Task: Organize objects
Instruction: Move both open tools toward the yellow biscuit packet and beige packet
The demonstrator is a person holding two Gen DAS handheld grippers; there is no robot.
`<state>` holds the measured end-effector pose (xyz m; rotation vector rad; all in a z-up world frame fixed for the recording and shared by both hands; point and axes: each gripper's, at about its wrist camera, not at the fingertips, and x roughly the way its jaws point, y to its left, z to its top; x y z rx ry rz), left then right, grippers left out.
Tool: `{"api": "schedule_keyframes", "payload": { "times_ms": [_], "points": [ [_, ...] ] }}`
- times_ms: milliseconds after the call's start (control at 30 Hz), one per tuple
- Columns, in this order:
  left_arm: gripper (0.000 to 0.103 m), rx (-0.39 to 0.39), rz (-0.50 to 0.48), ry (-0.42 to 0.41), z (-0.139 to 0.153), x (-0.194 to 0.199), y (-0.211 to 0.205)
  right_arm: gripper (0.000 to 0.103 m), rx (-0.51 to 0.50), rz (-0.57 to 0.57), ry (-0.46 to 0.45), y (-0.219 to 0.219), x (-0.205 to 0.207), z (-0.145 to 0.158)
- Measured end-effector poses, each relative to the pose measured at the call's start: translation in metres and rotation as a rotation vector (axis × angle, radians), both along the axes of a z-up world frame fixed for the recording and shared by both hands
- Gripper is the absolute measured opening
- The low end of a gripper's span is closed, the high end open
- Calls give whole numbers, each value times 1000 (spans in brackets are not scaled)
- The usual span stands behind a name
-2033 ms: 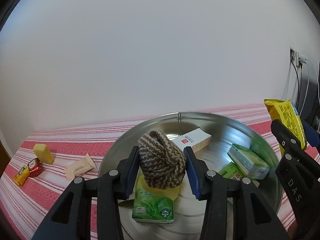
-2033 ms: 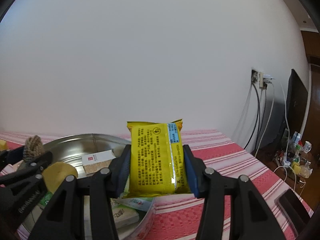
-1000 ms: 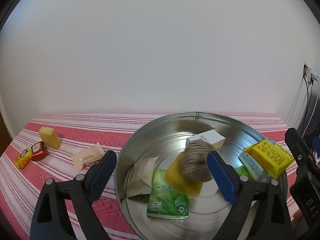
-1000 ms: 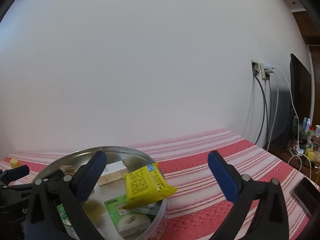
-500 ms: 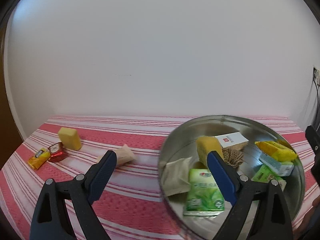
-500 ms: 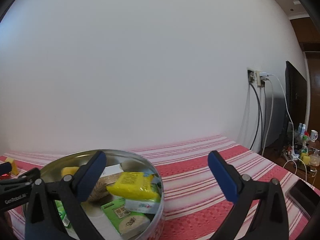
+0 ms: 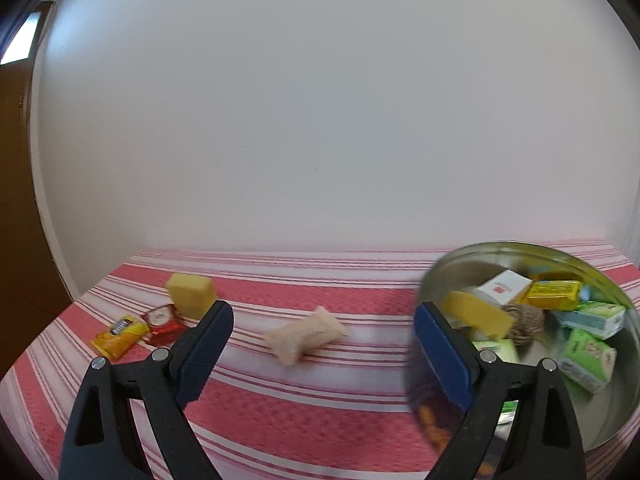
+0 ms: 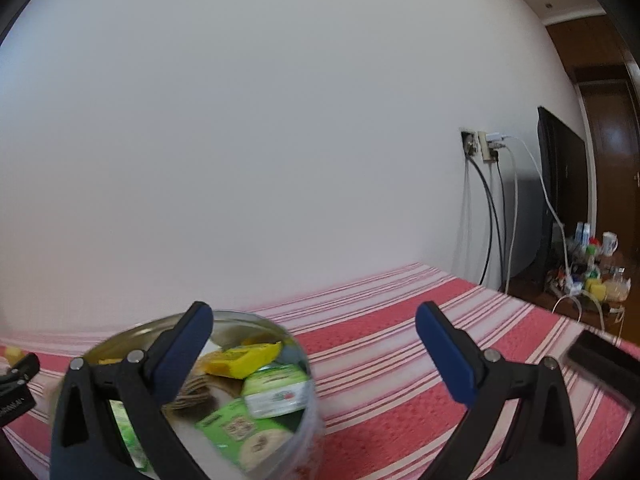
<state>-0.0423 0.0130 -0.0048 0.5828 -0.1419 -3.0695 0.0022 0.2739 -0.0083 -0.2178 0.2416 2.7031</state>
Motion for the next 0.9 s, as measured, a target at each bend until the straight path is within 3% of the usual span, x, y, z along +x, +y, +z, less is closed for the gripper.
{"api": "schedule_keyframes", "payload": {
  "times_ms": [200,367,567,900],
  "points": [
    [93,-10,44,9,-3,-3,-31,103,52,30,-10,-40,-6,1],
    [93,-39,75,9,-7,-10,-55,103,38,71,-12,-75,-13,1],
    [93,-3,121,-26,-9,-27,-98,103,52,143,-34,-124,-27,-1],
    [93,43,187,-169,-21,-63,-169,103,56,254,-98,-188,-56,-7]
  ]
}}
